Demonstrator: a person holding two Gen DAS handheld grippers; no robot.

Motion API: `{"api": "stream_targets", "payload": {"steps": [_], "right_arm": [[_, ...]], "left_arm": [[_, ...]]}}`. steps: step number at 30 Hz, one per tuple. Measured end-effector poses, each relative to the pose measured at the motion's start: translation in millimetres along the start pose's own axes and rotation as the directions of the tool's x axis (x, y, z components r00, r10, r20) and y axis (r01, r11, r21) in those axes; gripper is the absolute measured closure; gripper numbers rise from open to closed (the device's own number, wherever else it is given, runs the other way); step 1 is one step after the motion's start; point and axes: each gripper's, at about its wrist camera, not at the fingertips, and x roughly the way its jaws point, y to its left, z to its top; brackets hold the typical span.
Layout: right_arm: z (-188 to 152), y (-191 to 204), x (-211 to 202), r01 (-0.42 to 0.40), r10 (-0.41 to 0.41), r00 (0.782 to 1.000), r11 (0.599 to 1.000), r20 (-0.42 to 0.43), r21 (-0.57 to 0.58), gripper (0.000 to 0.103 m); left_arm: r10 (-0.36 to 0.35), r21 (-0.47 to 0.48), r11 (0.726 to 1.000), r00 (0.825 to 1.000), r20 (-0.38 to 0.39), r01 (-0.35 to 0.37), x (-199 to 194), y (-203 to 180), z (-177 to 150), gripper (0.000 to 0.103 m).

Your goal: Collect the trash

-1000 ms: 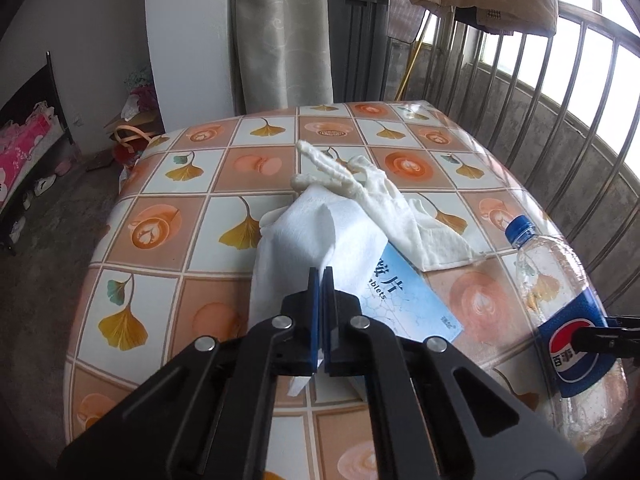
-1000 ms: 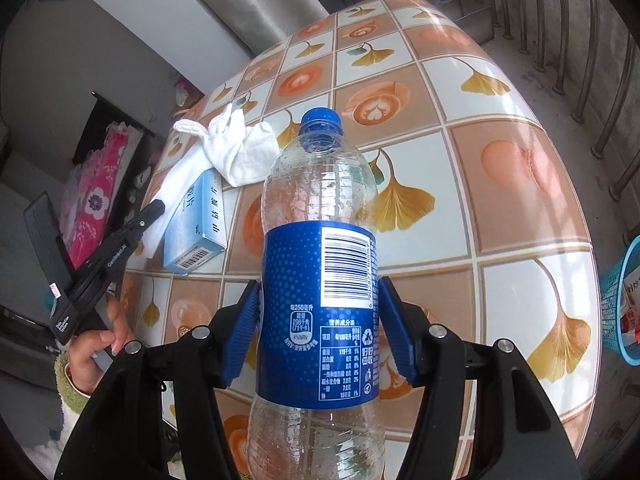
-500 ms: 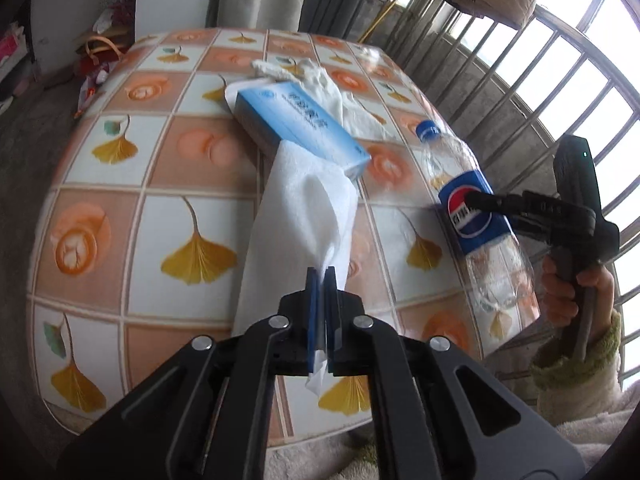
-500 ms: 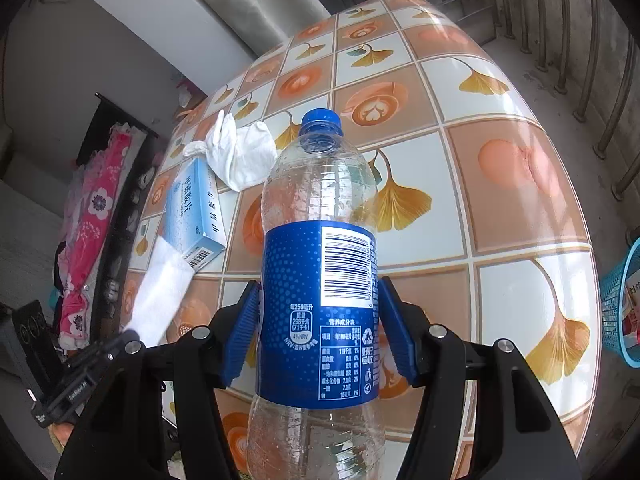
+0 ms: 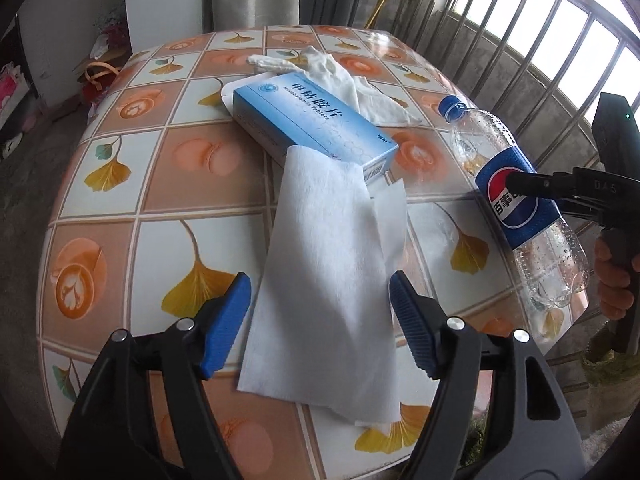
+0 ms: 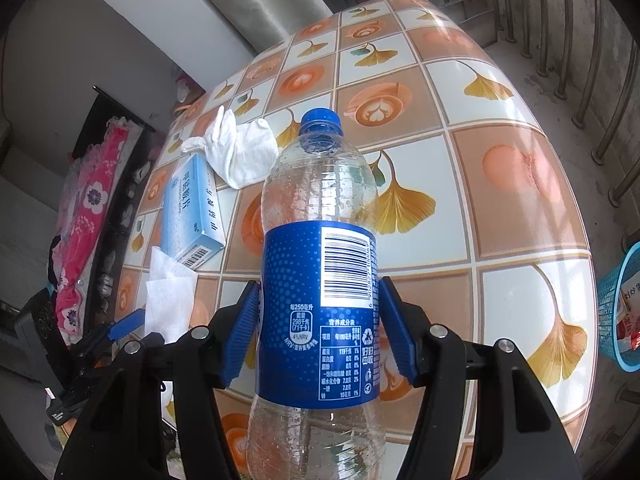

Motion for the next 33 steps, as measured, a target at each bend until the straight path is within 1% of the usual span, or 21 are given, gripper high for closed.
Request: {"api": "stream_targets", "payload": {"steps": [4,9,13,19,20,24,30,33], "right_arm": [[1.6,3.3,1.1,0.012,-0.012,1.000,1.000,-0.007,-0.011,0.045],[4.1,5.6,2.6,0.019,-0.020,1.000,1.000,-0.023,-0.019,0.044],[5.9,6.4,3.4,0.018,-0.019,0.999,1.000,-0.046,-0.025,0.044],[6.3,7.4,7.1,0.007,-0.009,0.996,1.000,-0.085,-0.025,0.041],[6.2,7.4,8.8,0.008,-0.010,0.996,1.000,-0.093,-0.025,0.040],[5.6,11.3,14.2,0.006,-0.010,0.994,0.999,-0.107,-0.038,0.039],[3.3,14.2,21.4,-0.004,-0.001,0.992,0.999,-0.123,-0.044,0.039],[1.5,14.6,22.5,-0.012,0.006,0.992,0.999,-0.123,-0.043,0.042]], "left_arm": [[0.035,0.032,0.999,0.999,-0.010,-0.035,9.1,-10.3,0.5,0.035],[0.087,0.042,0.995,0.996,-0.005,-0.087,13.0,-13.9,-1.1,0.036],[0.131,0.060,0.990,0.991,0.009,-0.131,12.2,-14.6,-2.4,0.047],[0.149,0.063,0.987,0.989,0.019,-0.150,9.4,-15.4,-3.8,0.064],[0.149,0.064,0.987,0.989,0.019,-0.150,9.1,-15.7,-3.7,0.065],[0.149,0.074,0.986,0.989,0.021,-0.150,9.6,-17.9,-2.6,0.072],[0.151,0.083,0.985,0.988,0.026,-0.153,10.4,-21.2,-3.5,0.079],[0.149,0.090,0.985,0.989,0.025,-0.151,10.5,-22.9,-3.2,0.082]]}}
